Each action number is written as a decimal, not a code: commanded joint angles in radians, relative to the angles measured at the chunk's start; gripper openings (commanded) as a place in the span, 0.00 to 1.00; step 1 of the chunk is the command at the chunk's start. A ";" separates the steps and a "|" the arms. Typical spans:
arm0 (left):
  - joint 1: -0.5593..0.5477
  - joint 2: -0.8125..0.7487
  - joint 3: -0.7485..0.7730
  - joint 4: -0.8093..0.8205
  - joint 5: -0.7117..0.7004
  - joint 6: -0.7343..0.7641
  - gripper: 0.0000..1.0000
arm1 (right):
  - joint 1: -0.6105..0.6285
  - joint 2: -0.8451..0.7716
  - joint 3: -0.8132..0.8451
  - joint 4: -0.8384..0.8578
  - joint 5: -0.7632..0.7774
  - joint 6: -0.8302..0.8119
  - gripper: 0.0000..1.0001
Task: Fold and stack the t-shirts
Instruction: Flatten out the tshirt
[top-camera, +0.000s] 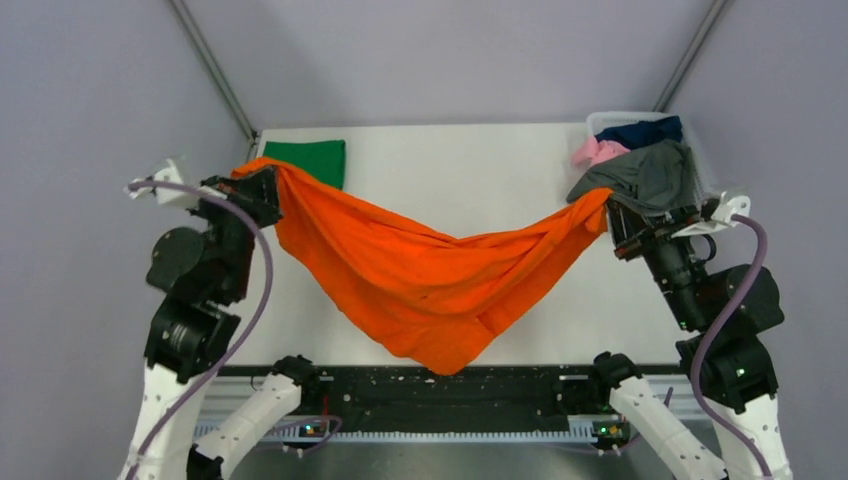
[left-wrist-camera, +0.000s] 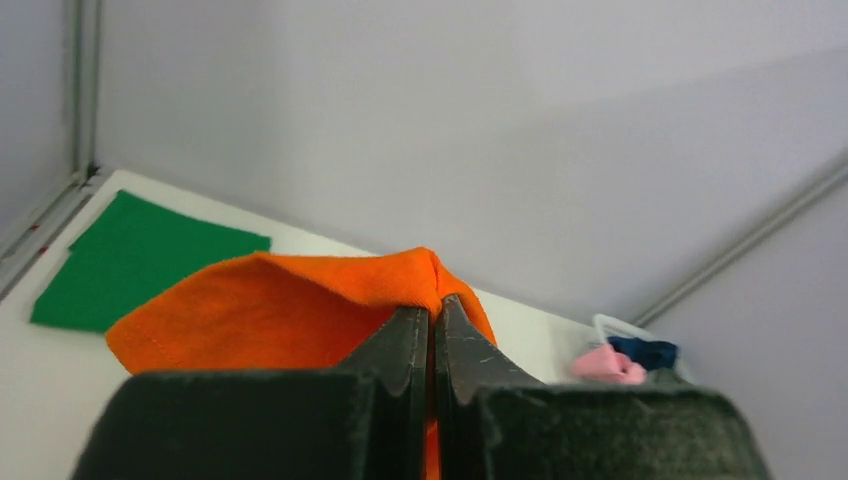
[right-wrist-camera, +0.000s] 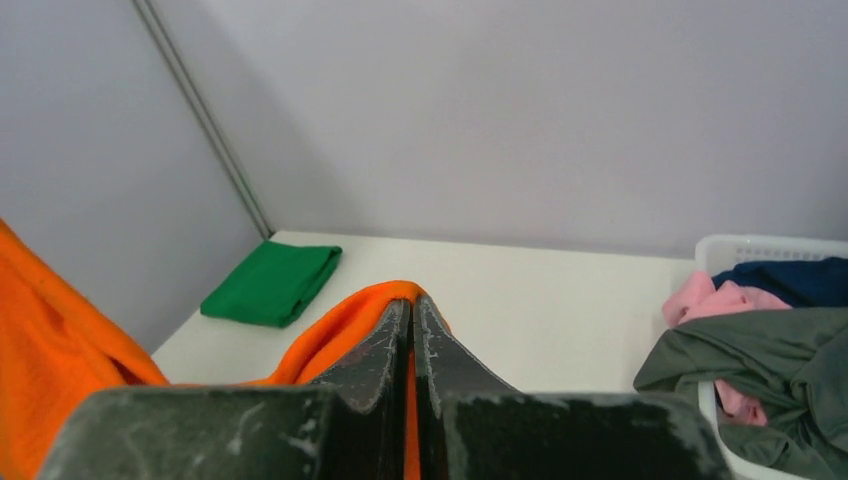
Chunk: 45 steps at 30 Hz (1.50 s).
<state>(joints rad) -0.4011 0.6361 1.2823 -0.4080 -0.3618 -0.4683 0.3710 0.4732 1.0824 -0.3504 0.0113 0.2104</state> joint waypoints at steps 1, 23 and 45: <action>0.002 0.192 -0.019 0.025 -0.173 0.045 0.00 | 0.007 0.016 -0.086 0.010 0.025 0.021 0.00; 0.173 1.375 0.541 0.063 0.374 0.006 0.99 | -0.038 0.800 -0.395 0.296 0.332 0.145 0.00; -0.667 0.733 -0.480 -0.251 0.147 -0.536 0.87 | -0.095 0.685 -0.457 0.288 0.228 0.152 0.00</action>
<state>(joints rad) -1.0321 1.3182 0.8055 -0.5999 -0.1883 -0.8558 0.2848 1.1828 0.6334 -0.0933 0.2714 0.3454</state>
